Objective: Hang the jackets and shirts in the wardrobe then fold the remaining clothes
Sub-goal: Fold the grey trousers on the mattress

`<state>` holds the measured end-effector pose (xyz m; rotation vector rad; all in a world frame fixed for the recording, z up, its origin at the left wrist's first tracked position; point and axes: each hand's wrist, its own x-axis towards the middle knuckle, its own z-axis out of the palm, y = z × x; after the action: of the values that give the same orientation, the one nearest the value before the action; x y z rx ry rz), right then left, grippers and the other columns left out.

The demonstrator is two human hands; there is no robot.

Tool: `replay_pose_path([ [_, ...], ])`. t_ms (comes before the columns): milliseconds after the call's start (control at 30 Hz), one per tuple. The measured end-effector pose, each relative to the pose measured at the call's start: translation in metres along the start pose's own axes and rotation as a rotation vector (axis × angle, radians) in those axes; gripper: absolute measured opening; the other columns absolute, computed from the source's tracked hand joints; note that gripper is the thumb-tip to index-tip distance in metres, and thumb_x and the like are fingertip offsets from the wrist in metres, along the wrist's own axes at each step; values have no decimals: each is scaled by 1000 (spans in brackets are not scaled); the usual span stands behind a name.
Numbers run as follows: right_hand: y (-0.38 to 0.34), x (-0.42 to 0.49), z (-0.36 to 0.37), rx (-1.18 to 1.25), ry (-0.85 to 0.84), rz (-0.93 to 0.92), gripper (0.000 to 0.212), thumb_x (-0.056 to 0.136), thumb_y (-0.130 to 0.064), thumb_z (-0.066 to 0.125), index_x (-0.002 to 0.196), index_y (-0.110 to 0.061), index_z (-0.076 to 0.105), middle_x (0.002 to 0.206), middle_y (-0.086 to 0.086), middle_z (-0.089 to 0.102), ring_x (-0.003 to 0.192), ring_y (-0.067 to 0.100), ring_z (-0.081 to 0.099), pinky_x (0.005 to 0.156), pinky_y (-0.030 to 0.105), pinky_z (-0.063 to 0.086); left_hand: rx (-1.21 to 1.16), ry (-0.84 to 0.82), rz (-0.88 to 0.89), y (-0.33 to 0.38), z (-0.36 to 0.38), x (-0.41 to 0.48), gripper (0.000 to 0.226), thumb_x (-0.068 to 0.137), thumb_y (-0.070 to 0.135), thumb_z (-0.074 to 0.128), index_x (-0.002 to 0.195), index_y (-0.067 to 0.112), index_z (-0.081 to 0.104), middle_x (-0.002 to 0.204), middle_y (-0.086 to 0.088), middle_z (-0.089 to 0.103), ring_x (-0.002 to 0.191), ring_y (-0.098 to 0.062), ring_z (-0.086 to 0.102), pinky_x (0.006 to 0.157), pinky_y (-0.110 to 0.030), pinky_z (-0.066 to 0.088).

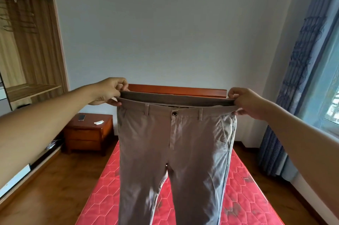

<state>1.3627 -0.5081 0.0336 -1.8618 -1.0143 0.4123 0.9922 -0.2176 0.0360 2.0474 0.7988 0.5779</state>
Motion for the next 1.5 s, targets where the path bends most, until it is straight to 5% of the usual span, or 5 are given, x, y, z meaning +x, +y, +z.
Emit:
replay_pose_path([
  [300,-8,-5,-8,445,-69,-12,50,94,19,33,62,-6,62,103,21,55,86,38,67,64,39,64,-190,-16,79,15,-9,-4,54,94,-21,34,77,3,79,107,-18,69,98,-27,69,74,-28,63],
  [533,-10,-11,16,68,66,-112,24,86,8,61,70,-1,76,85,25,69,76,32,70,78,37,62,558,10,252,8,8,-9,9,84,20,80,86,27,76,93,9,70,90,-9,64,78,-25,50],
  [733,3,-14,29,-804,72,-353,9,85,-28,76,81,-19,73,82,-6,64,77,15,61,65,24,45,590,121,275,-4,18,-8,17,87,20,78,78,30,68,90,7,66,88,-14,61,76,-30,44],
  [1233,-21,-8,1,-262,239,-282,24,91,-28,71,75,-10,70,73,7,61,67,17,51,66,32,38,54,229,231,26,-11,-15,8,92,14,71,88,7,69,95,-20,67,88,-27,62,86,-44,55],
  [1500,-23,-11,5,-266,304,-319,33,93,-28,68,69,-7,61,61,0,50,59,14,43,59,30,34,166,351,266,28,4,-12,20,99,22,63,92,4,60,82,-12,60,70,-20,52,57,-29,40],
])
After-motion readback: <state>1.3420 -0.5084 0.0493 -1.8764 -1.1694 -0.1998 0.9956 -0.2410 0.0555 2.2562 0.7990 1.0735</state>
